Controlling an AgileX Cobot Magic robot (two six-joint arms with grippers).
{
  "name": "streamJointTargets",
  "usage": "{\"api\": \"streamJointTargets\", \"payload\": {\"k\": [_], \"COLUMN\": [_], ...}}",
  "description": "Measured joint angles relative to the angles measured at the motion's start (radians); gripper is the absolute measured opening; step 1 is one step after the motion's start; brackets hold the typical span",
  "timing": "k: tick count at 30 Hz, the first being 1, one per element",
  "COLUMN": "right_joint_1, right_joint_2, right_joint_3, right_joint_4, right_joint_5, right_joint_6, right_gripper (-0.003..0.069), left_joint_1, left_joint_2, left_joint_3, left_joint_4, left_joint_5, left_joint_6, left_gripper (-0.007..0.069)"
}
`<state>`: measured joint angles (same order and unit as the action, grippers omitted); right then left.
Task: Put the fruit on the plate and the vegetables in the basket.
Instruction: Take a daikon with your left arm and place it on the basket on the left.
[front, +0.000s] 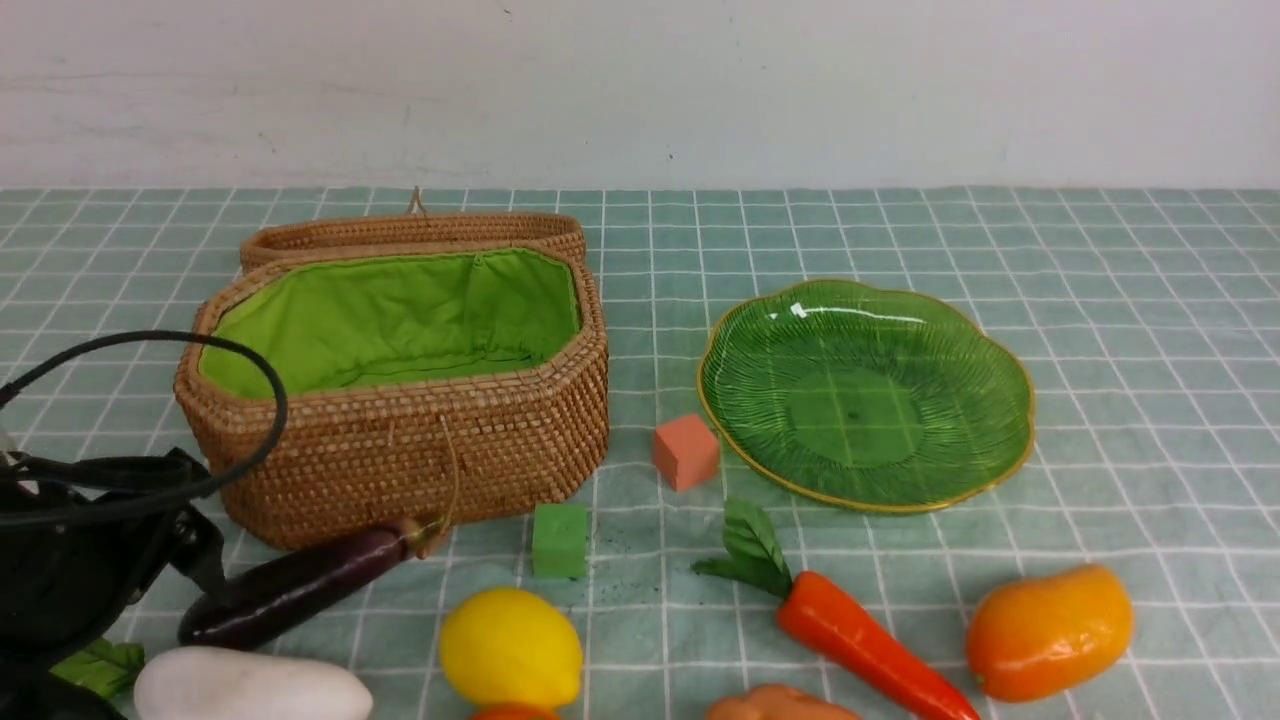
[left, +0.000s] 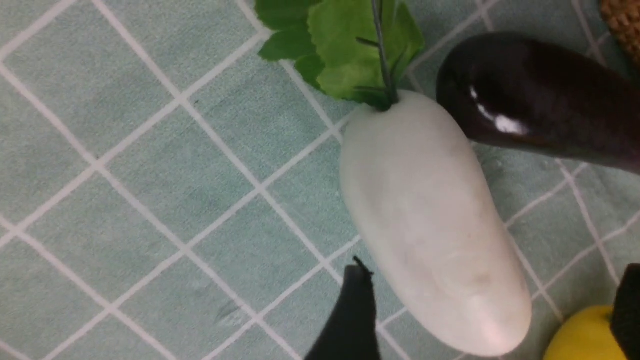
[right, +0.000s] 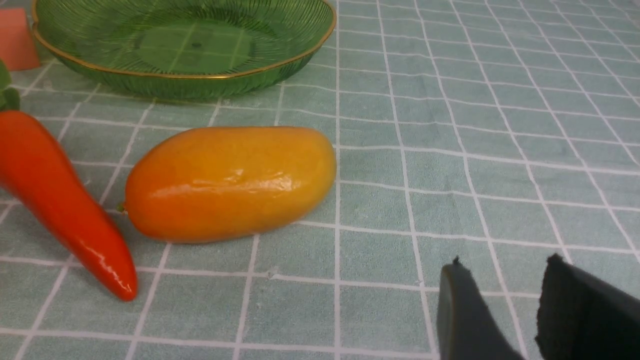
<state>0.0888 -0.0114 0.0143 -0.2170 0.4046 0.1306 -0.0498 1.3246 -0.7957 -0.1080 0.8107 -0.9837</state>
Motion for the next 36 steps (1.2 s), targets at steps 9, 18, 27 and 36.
{"api": "streamJointTargets", "payload": {"k": [9,18,27,36], "right_joint_1": [0.0,0.0,0.0,0.0], "right_joint_2": [0.0,0.0,0.0,0.0], "right_joint_3": [0.0,0.0,0.0,0.0], "right_joint_4": [0.0,0.0,-0.001,-0.001], "right_joint_5": [0.0,0.0,0.0,0.0], "right_joint_6": [0.0,0.0,0.0,0.0], "right_gripper": [0.024,0.024,0.024,0.024], "left_joint_1": [0.0,0.0,0.0,0.0], "left_joint_2": [0.185,0.259,0.171,-0.055], "left_joint_3": [-0.001,-0.004,-0.022,-0.126], "left_joint_4": [0.002,0.002,0.003,-0.128], "left_joint_5": [-0.076,-0.069,0.052,0.146], "left_joint_6": [-0.004,0.044,0.087,0.097], "left_gripper": [0.0631,0.048,0.048,0.048]}}
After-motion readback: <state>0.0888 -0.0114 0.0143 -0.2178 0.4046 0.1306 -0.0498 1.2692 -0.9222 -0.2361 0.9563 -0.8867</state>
